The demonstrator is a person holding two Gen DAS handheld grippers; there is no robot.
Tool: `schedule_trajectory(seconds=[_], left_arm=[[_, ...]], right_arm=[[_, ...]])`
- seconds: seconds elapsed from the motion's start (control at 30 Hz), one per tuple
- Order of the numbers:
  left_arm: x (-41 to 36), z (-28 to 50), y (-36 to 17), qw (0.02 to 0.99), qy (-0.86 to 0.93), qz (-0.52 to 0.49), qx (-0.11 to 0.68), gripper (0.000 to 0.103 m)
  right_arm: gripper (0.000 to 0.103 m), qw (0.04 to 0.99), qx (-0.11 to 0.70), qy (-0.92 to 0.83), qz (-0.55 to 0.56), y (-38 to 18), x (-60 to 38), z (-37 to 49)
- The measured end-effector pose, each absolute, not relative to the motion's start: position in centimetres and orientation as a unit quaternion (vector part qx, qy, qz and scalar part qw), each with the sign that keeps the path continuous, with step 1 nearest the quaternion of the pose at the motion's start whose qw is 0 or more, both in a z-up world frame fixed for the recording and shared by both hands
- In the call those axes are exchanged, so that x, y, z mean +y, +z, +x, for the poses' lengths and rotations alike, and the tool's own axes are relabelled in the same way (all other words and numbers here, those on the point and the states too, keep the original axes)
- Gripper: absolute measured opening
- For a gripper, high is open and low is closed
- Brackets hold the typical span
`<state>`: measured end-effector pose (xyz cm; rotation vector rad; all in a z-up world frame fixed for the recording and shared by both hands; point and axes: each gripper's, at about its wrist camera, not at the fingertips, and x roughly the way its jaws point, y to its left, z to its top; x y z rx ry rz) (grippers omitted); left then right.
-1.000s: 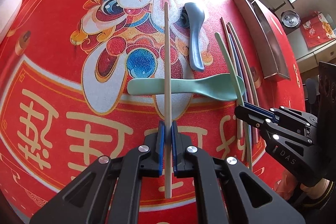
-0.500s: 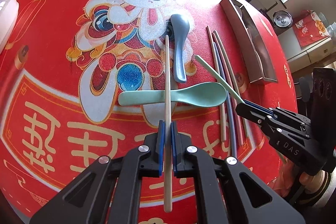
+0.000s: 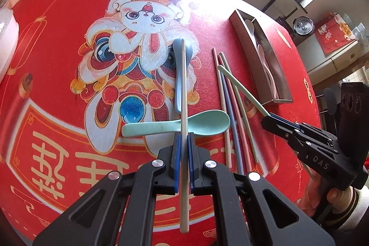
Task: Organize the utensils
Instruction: 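Lift both held chopsticks from the pile toward the steel tray, then lower both chopsticks into the steel tray and open both tools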
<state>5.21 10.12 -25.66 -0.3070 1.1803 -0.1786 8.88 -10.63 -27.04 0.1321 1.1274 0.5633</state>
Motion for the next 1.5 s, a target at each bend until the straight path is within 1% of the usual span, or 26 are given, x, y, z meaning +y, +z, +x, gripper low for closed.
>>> schedule_trajectory(seconds=[0.23,0.53,0.77,1.03,1.2,1.5], left_arm=[[8.2,8.1,-23.2,0.825,-0.105,-0.141,0.537,0.006],[3.3,13.8,-21.7,0.82,-0.149,-0.133,0.536,0.006],[-0.3,18.9,-22.6,0.807,-0.167,-0.15,0.547,0.006],[-3.7,23.8,-24.5,0.787,-0.174,-0.169,0.567,0.006],[-4.5,25.6,-26.2,0.767,-0.158,-0.203,0.588,0.006],[-5.4,26.2,-28.2,0.741,-0.136,-0.249,0.608,0.006]], right_arm=[[0.006,0.828,0.502,0.233,0.09,-24.9,-13.7,10.5],[0.006,0.849,0.485,0.167,0.125,-23.5,-19.5,14.6],[0.006,0.85,0.494,0.124,0.135,-24.5,-22.2,19.1],[0.006,0.839,0.517,0.101,0.133,-26.7,-22.9,23.1],[0.006,0.836,0.526,0.095,0.129,-27.4,-22.6,24.5],[0.006,0.826,0.54,0.082,0.141,-28.7,-22.5,25.5]])
